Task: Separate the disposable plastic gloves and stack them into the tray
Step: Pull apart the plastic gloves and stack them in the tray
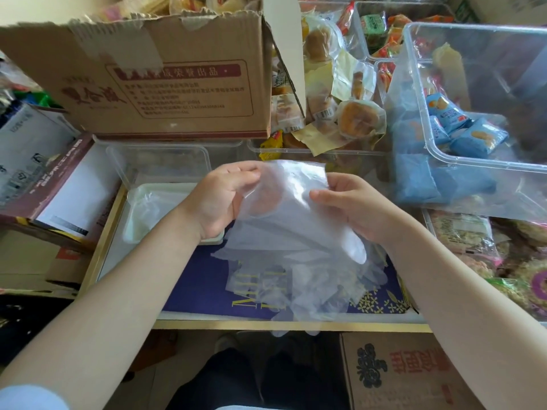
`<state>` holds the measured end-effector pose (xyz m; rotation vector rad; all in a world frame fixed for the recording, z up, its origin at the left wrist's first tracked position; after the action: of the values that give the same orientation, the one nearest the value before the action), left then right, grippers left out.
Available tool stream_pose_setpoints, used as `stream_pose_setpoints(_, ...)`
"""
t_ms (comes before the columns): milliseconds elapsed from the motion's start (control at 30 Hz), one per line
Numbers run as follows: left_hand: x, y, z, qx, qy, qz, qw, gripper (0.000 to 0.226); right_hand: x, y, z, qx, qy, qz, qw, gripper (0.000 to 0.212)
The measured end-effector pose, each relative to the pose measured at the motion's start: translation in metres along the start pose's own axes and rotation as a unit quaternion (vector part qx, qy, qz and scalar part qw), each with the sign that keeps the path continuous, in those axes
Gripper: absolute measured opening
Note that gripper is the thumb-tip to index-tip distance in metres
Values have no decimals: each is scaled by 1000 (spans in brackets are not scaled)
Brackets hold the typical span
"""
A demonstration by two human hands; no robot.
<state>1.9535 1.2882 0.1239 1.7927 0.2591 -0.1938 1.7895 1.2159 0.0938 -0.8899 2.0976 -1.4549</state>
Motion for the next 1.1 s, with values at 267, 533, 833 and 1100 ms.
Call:
stream_pose_setpoints(267, 17, -47, -14, 71, 67, 22, 995, 34, 5, 8, 2, 29, 132, 14, 991, 17)
stream_pose_setpoints(533, 26, -82, -25, 131, 18, 186, 974, 10, 6, 13, -3, 71, 170, -33, 982, 10)
stream_pose_setpoints(833, 36, -71, -11, 39, 259, 154, 953, 19, -19, 36, -1, 29, 162, -55, 985, 18)
stream_pose_setpoints(1100, 64, -73, -23, 29, 342, 181, 922, 20, -48, 59, -4, -15, 24, -68, 997, 20)
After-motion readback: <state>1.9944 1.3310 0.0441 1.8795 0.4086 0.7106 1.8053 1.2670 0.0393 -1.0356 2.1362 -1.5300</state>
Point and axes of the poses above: each hand's wrist, its own z-axis towards the middle knuckle, its own x-axis out of the back of the hand, y = z × x, the point moved 6 cm from there along z, towards the middle knuckle, and after that the axes turned 2 degrees about -z, right-handed, at the moved point
